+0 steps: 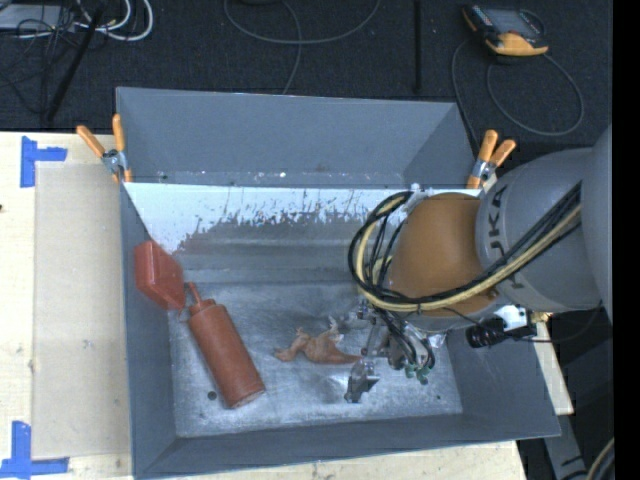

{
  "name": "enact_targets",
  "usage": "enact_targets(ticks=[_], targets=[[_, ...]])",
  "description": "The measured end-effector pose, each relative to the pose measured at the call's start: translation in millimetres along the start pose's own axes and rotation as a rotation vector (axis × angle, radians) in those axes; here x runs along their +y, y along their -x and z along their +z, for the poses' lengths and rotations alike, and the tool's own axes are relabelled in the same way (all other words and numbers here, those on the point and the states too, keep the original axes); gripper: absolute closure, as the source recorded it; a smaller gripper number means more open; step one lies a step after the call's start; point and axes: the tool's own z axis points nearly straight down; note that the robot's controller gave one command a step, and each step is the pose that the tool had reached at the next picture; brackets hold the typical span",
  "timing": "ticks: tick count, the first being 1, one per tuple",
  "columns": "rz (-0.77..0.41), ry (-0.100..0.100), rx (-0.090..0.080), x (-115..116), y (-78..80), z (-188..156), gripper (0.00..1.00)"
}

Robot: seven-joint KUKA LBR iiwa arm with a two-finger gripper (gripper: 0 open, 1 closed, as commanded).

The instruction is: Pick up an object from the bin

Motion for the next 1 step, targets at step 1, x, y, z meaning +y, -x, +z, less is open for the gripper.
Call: enact_targets(ticks=[1], targets=[[0.039, 0.001, 0.004, -7.8, 1.3, 22.3, 0.0]])
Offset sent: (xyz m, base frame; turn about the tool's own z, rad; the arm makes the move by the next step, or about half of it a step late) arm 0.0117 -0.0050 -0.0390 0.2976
